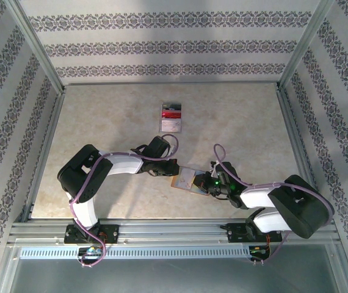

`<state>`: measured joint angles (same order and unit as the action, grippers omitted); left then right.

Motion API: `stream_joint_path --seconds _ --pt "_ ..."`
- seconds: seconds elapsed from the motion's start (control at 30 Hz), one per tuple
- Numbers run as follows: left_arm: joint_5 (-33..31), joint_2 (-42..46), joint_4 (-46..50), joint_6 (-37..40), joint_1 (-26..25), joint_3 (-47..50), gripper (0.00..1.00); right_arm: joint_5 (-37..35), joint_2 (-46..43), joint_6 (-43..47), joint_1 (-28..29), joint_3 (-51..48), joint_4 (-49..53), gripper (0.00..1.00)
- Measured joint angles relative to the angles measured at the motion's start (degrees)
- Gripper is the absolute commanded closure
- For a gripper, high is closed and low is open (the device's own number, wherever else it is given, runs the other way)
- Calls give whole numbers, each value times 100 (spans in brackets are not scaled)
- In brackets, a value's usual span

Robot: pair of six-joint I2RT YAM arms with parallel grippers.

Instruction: Take the credit cards out of the card holder

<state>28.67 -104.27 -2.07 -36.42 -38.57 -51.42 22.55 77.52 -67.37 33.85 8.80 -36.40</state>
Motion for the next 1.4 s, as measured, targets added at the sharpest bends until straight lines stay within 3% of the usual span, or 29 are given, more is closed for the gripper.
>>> stream_joint_path --seconds 0.13,0.2,0.9,1.4 --pt "0 0 0 2 0 0 100 28 -107 -4 0 -9 -2 69" --pt "2 0 -2 2 0 0 100 68 -181 11 0 -7 -31 64" --pt "-17 0 74 7 -2 -37 100 153 208 -136 4 258 31 70" --pt "-17 0 107 24 -7 -59 100 -297 -623 208 11 466 1650 68"
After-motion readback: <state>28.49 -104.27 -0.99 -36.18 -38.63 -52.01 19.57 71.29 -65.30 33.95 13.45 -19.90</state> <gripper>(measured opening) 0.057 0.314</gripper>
